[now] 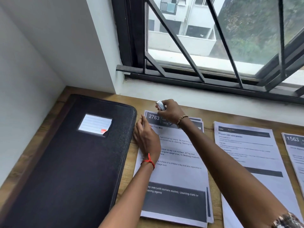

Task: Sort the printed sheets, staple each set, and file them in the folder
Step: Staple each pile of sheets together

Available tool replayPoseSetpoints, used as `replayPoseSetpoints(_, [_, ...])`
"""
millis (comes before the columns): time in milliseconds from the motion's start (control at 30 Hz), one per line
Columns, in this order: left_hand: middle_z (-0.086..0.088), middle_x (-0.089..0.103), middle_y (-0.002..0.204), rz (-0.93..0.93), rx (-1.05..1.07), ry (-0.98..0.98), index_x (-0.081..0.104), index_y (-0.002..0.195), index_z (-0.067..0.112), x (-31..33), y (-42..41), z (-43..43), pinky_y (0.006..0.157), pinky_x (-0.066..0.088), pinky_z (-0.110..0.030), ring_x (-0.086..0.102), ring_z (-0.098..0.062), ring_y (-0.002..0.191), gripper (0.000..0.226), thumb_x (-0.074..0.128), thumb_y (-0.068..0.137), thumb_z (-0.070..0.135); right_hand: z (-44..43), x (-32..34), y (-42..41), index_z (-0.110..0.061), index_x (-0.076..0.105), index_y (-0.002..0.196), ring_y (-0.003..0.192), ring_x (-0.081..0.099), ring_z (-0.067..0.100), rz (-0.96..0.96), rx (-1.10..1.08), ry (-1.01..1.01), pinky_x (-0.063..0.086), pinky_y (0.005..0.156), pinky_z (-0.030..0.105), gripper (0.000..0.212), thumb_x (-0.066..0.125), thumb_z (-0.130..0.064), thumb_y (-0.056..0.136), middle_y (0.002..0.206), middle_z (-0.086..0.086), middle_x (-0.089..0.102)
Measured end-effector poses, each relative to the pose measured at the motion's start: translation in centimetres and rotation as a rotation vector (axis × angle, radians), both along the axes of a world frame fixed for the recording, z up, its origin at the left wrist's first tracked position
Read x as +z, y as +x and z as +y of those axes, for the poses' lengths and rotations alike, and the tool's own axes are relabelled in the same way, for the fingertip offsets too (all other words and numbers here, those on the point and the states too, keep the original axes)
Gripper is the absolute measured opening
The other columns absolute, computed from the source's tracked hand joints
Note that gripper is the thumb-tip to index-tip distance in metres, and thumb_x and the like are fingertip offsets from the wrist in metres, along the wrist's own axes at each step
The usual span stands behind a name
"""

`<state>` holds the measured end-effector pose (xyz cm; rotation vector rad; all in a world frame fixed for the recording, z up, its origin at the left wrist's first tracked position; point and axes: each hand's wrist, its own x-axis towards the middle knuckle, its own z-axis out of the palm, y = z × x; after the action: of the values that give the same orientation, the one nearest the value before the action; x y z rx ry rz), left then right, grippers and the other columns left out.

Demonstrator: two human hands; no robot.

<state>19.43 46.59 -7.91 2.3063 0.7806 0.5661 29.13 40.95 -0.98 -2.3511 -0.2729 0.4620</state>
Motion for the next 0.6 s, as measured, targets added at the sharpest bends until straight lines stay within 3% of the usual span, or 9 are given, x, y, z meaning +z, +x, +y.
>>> replayPoseSetpoints(100, [-0.014, 0.055, 0.128, 0.043, 0.001, -0.006, 0.049, 0.131, 0.002, 0.4, 0.1, 0.0, 0.092, 0.042, -0.042, 0.053, -0.033, 0.111, 0.045, 0.049, 0.087, -0.005, 0.5, -0.4, 0.2, 0.005, 0.067, 0.093, 0.075, 0.049, 0.018, -0.016, 0.07, -0.048, 0.032, 0.054, 0.025, 0.017, 0.062, -0.006, 0.081, 0.085, 0.014, 0.063])
replayPoseSetpoints(367, [-0.017, 0.052, 0.129, 0.101, 0.027, -0.013, 0.046, 0.133, 0.0, 1.2, 0.3, -0.5, 0.097, 0.04, -0.044, 0.049, -0.034, 0.116, 0.05, 0.047, 0.084, -0.008, 1.4, -1.1, 0.3, -0.001, 0.07, 0.099, 0.091, 0.059, 0.022, -0.065, 0.13, -0.057, 0.036, 0.07, 0.022, 0.023, 0.068, -0.006, 0.077, 0.105, 0.013, 0.067])
replayPoseSetpoints(600, [-0.018, 0.059, 0.119, 0.06, 0.028, -0.021, 0.052, 0.128, -0.001, 1.6, 0.2, -0.3, 0.09, 0.045, -0.046, 0.055, -0.035, 0.108, 0.047, 0.045, 0.082, -0.01, 1.9, -1.1, -0.4, -0.008, 0.072, 0.092, 0.09, 0.063, 0.023, -0.147, 0.127, 0.011, 0.049, 0.078, 0.033, 0.022, 0.071, -0.009, 0.07, 0.099, 0.007, 0.07])
